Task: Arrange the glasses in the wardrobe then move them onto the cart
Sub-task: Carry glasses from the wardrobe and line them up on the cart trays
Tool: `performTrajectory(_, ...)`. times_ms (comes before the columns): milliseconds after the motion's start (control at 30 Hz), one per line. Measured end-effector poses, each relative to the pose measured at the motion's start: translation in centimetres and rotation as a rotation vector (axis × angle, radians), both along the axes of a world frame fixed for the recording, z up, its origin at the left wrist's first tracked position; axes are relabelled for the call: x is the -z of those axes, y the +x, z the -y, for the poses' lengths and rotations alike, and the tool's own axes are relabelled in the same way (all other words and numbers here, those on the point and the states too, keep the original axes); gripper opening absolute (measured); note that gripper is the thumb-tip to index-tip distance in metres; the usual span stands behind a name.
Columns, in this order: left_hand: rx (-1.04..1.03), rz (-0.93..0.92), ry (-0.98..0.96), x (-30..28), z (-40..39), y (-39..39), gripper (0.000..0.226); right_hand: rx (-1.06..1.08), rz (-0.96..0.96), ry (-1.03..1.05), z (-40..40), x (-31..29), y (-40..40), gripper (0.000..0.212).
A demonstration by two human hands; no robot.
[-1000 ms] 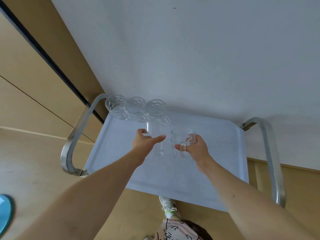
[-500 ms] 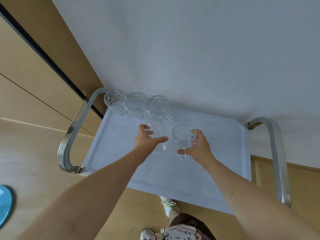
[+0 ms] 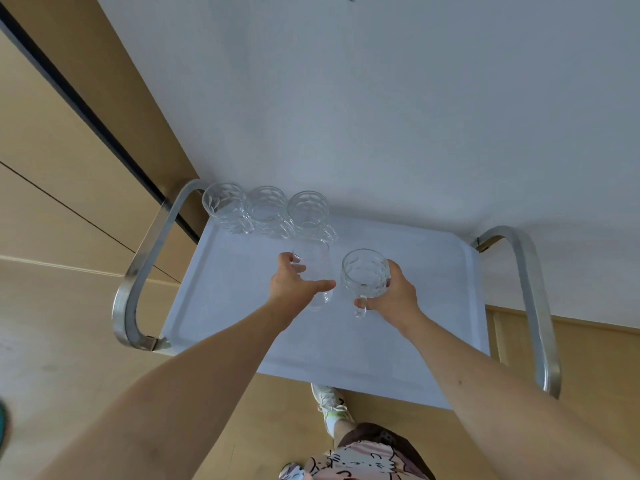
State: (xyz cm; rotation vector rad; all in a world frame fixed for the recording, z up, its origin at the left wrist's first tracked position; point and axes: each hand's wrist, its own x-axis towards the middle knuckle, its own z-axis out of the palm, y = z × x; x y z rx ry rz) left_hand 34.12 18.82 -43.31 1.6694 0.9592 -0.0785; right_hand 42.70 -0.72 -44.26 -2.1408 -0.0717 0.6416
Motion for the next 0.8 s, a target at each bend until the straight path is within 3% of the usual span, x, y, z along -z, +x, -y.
performTrajectory(333, 0.044, 0.031, 0.019, -0.9, 0.5, -0.1, 0.081, -0.065, -0.103, -0.148, 0.3, -0.9, -0.4, 0.075)
performTrajectory(400, 0.043, 0.035, 0.02, -1.0, 0.4, -0.3, 0.081, -0.074, -0.135, -0.17, 0.5, -0.8, -0.5, 0.086)
performTrajectory(500, 0.032, 0.03, 0.041, -1.0, 0.3, -0.5, 0.08, -0.112, -0.142, -0.175, 0.4, -0.7, -0.6, 0.127)
performTrajectory(567, 0.027, 0.025, 0.055, -0.9, 0.2, -0.6, 0.08, -0.097, -0.119, -0.153, -0.4, -0.8, -1.0, 0.14)
performTrajectory(667, 0.018, 0.027, 0.051, -1.0, -0.1, -0.5, 0.08, -0.14, -0.037, -0.265, -1.8, -0.8, -1.3, 0.136)
performTrajectory(800, 0.025, 0.027, 0.072, -1.2, -0.6, 0.1, 0.079, -0.212, -0.018, -0.385, -2.8, -1.6, 0.5, 0.113)
